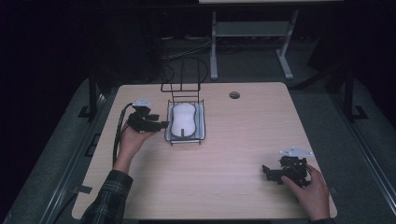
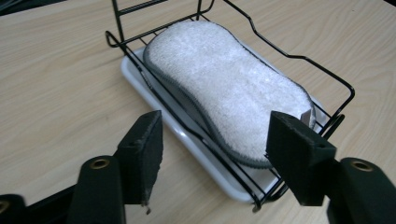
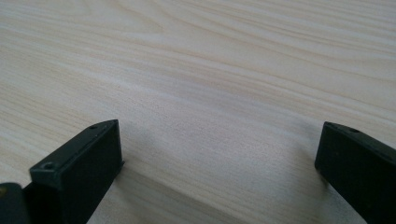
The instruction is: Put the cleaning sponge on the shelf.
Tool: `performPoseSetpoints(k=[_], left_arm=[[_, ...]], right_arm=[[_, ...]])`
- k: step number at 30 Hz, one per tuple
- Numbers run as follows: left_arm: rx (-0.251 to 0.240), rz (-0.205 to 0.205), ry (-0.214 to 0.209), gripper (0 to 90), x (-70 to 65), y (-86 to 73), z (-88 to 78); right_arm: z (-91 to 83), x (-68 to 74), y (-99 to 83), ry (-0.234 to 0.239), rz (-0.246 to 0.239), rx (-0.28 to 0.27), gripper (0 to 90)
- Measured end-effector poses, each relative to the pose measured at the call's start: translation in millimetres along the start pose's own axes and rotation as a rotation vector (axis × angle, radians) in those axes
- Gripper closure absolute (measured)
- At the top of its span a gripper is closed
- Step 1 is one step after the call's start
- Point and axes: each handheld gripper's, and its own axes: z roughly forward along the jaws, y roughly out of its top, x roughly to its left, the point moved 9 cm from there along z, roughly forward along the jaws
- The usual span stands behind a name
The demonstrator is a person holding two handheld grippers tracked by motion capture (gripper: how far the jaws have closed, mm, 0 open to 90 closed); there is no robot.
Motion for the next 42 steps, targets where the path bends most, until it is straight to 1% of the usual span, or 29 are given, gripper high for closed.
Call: performPoseSetpoints(k=[1, 2, 4, 5, 7, 8, 9, 11, 12, 13, 16, 18, 23, 25, 26, 28, 30, 32, 33, 35, 40, 42], left_arm=[[-0.001, -0.006, 0.004, 34.6, 0.0, -1.0, -1.0], [-0.001, -0.002, 0.025, 30.0, 0.9, -4.0, -4.5], [0.001, 0.002, 0.028, 27.0, 0.9, -6.2, -7.1], [0.004, 0.003, 0.031, 27.0, 0.6, -8.1, -9.1], [0.011, -0.004, 0.037, 22.2, -0.3, -12.4, -12.5], [0.015, 0.002, 0.046, 22.2, -0.3, -14.9, -14.7], [0.009, 0.002, 0.051, 21.0, -0.9, -16.7, -17.0], [0.003, -0.004, 0.058, 17.9, -2.7, -21.3, -21.3], [0.012, 0.0, 0.06, 17.9, -3.4, -24.6, -23.5], [0.007, 0.0, 0.062, 17.1, -4.7, -27.1, -24.9], [0.011, -0.002, 0.067, 14.7, -8.1, -36.9, -29.9], [0.013, -0.003, 0.07, 13.5, -9.2, -40.8, -32.4], [0.016, -0.003, 0.084, 12.8, -14.5, -50.9, -42.0], [0.01, -0.003, 0.103, 12.7, -16.1, -56.0, -47.9], [0.01, -0.003, 0.103, 12.7, -16.1, -56.0, -47.9], [-0.003, -0.005, 0.112, 12.7, -18.4, -59.8, -53.3], [-0.007, 0.002, 0.117, 12.7, -20.8, -62.6, -57.2], [-0.014, 0.012, 0.131, 12.7, -25.0, -68.1, -64.1], [-0.014, 0.012, 0.131, 12.7, -25.0, -68.1, -64.1], [-0.011, 0.023, 0.145, 12.7, -27.3, -72.9, -67.4], [-0.003, 0.028, 0.145, 12.7, -35.1, -86.7, -73.6], [0.0, 0.03, 0.151, 12.8, -37.3, -92.7, -75.4]], right_arm=[[0.0, 0.0, 0.0, 0.0, 0.0, 0.0, 0.2], [0.0, 0.0, 0.0, 0.0, 0.0, 0.0, 0.2], [0.0, 0.0, 0.0, 0.0, 0.0, 0.0, 0.2], [0.0, 0.0, 0.0, 0.0, 0.0, 0.0, 0.2], [0.0, 0.0, 0.0, 0.0, 0.0, 0.0, 0.2], [0.0, 0.0, 0.0, 0.0, 0.0, 0.0, 0.2], [0.0, 0.0, 0.0, 0.0, 0.0, 0.0, 0.2], [0.0, 0.0, 0.0, 0.0, 0.0, 0.0, 0.2], [0.0, 0.0, 0.0, 0.0, 0.0, 0.0, 0.2], [0.0, 0.0, 0.0, 0.0, 0.0, 0.0, 0.2], [0.0, 0.1, 0.0, 0.0, 0.0, 0.0, 0.2], [0.0, 0.1, 0.0, 0.0, 0.0, 0.0, 0.2], [-0.1, 0.1, 0.0, 0.0, 0.0, 0.0, 0.2], [-0.1, 0.1, 0.0, 0.0, 0.001, 0.0, 0.2], [-0.1, 0.1, 0.0, 0.0, 0.001, 0.0, 0.2], [-0.2, 0.2, -0.1, 0.0, 0.002, 0.0, 0.2], [-0.2, 0.3, -0.1, 0.0, 0.002, 0.0, 0.2], [-0.2, 0.3, -0.2, -0.001, 0.002, 0.0, 0.2], [-0.3, 0.3, -0.2, -0.001, 0.002, 0.0, 0.2], [-0.3, 0.3, -0.2, -0.001, 0.002, 0.0, 0.2], [-0.3, 0.3, -0.2, -0.001, 0.001, -0.001, 0.2], [-0.3, 0.3, -0.3, -0.001, 0.0, 0.0, 0.2]])
